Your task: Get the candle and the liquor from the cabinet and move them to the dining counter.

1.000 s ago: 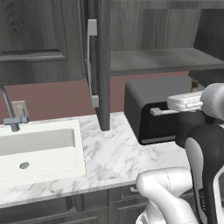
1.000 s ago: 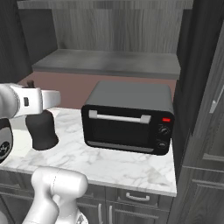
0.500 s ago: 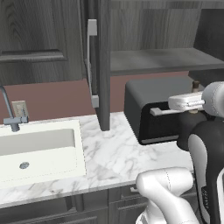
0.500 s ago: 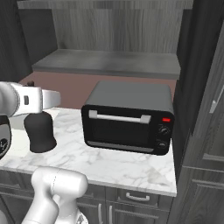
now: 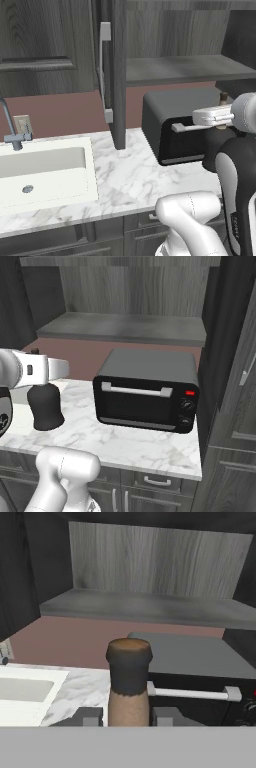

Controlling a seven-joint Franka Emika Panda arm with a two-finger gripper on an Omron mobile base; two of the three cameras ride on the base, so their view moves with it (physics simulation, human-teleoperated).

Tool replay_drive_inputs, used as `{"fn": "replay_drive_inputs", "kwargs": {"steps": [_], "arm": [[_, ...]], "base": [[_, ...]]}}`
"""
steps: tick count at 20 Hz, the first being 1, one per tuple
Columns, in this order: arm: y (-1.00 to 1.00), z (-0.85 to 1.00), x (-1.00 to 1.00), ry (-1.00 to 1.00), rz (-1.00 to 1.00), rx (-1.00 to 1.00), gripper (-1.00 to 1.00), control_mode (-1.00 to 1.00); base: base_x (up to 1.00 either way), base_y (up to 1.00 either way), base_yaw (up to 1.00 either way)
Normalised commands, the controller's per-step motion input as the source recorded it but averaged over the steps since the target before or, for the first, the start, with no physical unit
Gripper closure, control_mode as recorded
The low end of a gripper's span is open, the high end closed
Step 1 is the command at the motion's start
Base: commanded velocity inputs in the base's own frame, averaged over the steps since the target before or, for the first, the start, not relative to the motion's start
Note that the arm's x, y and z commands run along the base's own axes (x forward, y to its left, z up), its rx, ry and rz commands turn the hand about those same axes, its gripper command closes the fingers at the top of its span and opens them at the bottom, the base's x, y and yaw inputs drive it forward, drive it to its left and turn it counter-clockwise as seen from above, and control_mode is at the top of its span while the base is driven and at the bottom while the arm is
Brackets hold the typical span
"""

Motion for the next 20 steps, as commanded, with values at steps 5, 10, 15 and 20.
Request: {"fn": "replay_drive_inputs", "kwargs": {"steps": [5, 10, 15, 20], "arm": [[-0.01, 0.00, 0.00, 0.00, 0.00, 0.00, 1.00, -1.00], [-0.05, 0.00, 0.00, 0.00, 0.00, 0.00, 1.00, -1.00], [-0.02, 0.00, 0.00, 0.00, 0.00, 0.00, 1.00, -1.00], [0.00, 0.00, 0.00, 0.00, 0.00, 0.00, 1.00, 1.00]], "base": [[0.00, 0.00, 0.00], [0.00, 0.00, 0.00], [0.00, 0.00, 0.00], [-0.36, -0.02, 0.00]]}}
